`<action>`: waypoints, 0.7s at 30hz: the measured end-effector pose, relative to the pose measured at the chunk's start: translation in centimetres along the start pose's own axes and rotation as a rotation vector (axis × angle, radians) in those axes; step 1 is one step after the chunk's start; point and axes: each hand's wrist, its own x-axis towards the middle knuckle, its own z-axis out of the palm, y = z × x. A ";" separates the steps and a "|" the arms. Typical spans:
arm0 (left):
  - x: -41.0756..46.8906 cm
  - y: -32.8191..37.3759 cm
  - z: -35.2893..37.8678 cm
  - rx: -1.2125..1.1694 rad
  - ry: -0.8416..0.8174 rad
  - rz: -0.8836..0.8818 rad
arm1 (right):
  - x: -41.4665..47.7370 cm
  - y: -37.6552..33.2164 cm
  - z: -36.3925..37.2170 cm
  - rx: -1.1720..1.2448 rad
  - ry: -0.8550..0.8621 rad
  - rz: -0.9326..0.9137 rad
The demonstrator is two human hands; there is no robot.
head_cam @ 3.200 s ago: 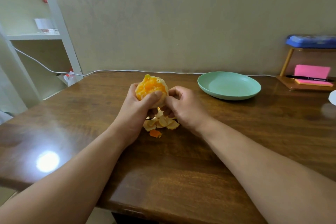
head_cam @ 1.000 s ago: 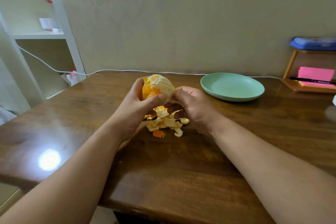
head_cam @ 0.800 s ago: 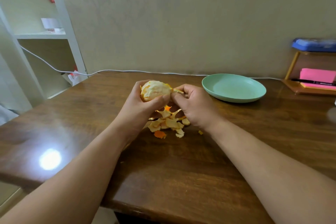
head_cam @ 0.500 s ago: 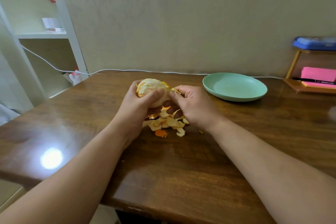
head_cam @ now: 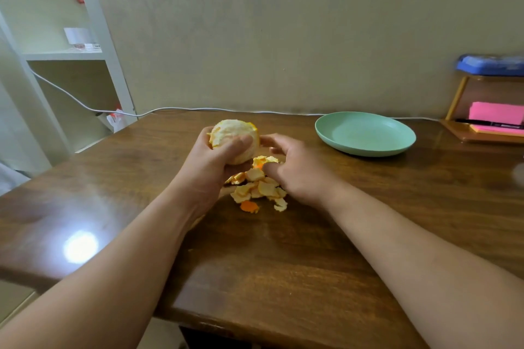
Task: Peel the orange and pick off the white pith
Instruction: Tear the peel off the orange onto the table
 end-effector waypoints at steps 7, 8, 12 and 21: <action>-1.3 -0.1 0.4 0.332 -0.112 0.080 | 0.9 0.3 -1.0 0.454 0.069 0.144; -1.3 -0.1 0.5 0.368 -0.118 0.099 | 0.9 0.5 -1.1 0.472 0.041 0.152; -1.4 0.0 0.1 0.543 -0.117 0.161 | 0.6 -0.1 -1.7 0.517 -0.109 0.289; -2.3 0.4 0.3 0.784 -0.194 0.224 | 0.4 -0.3 -1.3 0.527 -0.147 0.318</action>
